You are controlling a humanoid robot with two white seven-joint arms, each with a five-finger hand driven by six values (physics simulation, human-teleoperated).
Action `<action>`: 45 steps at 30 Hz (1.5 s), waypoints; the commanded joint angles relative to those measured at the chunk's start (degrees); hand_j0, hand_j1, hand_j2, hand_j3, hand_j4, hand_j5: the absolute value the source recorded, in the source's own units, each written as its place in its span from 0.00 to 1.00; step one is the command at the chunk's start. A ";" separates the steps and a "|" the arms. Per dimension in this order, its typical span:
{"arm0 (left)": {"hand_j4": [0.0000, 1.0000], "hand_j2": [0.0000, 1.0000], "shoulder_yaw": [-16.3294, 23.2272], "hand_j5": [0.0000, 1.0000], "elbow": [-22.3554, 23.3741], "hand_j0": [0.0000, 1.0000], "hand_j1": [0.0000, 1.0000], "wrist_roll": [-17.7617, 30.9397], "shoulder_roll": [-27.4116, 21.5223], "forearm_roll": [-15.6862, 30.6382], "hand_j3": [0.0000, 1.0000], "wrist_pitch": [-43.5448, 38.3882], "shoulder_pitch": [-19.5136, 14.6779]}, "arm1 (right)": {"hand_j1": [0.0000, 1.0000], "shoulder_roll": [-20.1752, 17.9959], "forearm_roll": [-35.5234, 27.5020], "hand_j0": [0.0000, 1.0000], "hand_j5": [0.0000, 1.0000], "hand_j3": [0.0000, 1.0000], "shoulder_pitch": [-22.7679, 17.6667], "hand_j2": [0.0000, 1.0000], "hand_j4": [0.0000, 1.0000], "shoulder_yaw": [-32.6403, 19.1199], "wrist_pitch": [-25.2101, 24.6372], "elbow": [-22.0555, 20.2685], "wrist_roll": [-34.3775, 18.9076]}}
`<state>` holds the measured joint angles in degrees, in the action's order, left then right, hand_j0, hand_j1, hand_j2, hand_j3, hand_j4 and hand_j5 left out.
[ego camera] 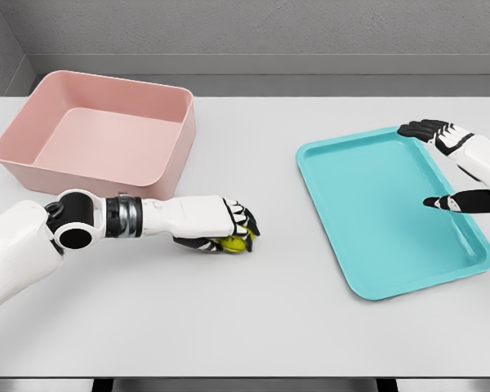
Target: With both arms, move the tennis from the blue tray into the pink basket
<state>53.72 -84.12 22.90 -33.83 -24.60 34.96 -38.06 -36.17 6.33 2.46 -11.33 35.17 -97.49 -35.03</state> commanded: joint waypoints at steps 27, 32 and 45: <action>0.56 0.56 -4.85 0.56 -5.35 0.56 0.56 0.31 -7.30 5.35 0.56 0.04 -4.75 | 1.00 -0.13 -0.53 1.00 1.00 1.00 -0.09 1.00 1.00 0.00 -0.17 -0.07 0.03; 0.56 0.56 -5.91 0.56 -5.35 0.56 0.56 0.31 -8.62 6.76 0.56 0.04 -6.06 | 1.00 -0.13 -0.53 1.00 1.00 1.00 -0.09 1.00 1.00 0.00 -0.17 -0.16 0.03; 0.56 0.56 -14.43 0.56 5.19 0.56 0.56 0.31 -14.69 12.12 0.56 0.04 -7.21 | 1.00 -0.22 -0.53 1.00 1.00 1.00 -0.18 1.00 1.00 -0.09 -0.17 0.02 0.03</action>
<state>40.84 -82.01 23.27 -47.97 -13.71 35.15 -45.44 -36.32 6.25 2.29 -11.38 35.17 -97.46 -35.03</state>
